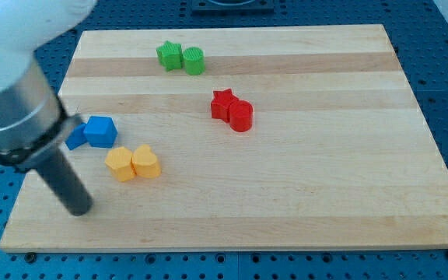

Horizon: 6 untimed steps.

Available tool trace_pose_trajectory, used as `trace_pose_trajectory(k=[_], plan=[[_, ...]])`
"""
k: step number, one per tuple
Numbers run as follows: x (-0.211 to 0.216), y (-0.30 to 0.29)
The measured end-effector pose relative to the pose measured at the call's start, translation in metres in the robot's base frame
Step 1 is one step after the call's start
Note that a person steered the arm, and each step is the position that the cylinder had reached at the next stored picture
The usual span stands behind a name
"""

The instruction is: Move your arm at yellow hexagon

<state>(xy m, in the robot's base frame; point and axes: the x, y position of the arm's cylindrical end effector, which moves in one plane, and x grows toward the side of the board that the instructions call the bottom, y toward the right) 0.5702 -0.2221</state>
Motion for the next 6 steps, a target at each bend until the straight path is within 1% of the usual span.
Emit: trace_pose_trajectory(k=[1, 2, 4, 5, 6], plan=[[-0.024, -0.048], [-0.044, -0.049], [-0.055, 0.011], [-0.069, 0.027], [-0.074, 0.049]])
